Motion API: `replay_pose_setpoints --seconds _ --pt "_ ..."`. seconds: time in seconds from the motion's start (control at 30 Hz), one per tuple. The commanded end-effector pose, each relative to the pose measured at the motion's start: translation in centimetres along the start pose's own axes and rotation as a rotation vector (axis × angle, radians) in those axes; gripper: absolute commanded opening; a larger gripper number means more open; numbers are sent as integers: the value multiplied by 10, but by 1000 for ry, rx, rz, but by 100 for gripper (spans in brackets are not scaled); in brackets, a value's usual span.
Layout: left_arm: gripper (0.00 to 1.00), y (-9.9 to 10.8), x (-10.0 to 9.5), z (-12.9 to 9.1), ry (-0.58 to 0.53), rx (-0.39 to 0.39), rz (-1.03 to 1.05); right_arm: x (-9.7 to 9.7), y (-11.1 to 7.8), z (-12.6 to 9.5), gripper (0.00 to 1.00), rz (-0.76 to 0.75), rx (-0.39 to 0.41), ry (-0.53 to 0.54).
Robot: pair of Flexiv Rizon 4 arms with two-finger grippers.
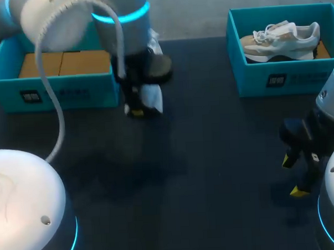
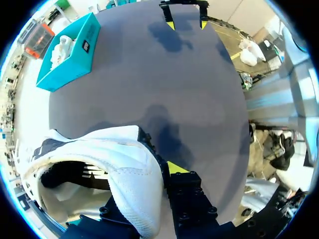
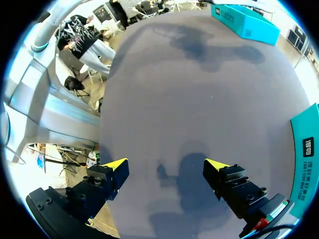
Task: Take the shoe out of the shoebox, open the shoe tongue, remove and reinsert the insole, then place the shoe into the shoebox
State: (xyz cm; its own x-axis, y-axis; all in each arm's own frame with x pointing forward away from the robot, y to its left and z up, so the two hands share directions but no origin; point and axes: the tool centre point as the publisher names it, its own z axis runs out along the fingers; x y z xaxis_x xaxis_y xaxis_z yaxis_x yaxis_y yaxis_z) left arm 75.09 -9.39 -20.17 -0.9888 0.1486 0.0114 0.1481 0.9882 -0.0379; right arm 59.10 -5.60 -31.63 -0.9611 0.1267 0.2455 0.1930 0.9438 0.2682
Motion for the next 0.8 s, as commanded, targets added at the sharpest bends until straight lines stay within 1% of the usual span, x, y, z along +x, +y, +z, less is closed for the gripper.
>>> replay_pose_setpoints --seconds 0.03,0.13,0.17,0.2,0.27,0.3,0.4,0.5,0.8 --pt "0 40 -24 -22 8 29 15 1 0 1 100 1 1 -2" --pt "0 57 -44 -29 4 26 10 1 0 1 100 1 1 -2" --pt "0 62 -50 -32 17 42 24 1 0 1 100 1 1 -2" --pt "0 70 -59 -35 11 40 -11 1 0 1 100 1 1 -2" --pt "0 83 -72 -41 14 63 -30 1 0 1 100 1 1 -2" --pt "0 87 -76 -43 11 60 -38 1 0 1 100 1 1 -2" --pt "0 109 -95 -56 5 64 -56 1 0 1 100 1 1 -2" --pt "0 122 -104 -68 -26 48 -87 1 0 1 100 1 1 -2" --pt "0 122 -104 -68 -26 48 -87 1 0 1 100 1 1 -2"
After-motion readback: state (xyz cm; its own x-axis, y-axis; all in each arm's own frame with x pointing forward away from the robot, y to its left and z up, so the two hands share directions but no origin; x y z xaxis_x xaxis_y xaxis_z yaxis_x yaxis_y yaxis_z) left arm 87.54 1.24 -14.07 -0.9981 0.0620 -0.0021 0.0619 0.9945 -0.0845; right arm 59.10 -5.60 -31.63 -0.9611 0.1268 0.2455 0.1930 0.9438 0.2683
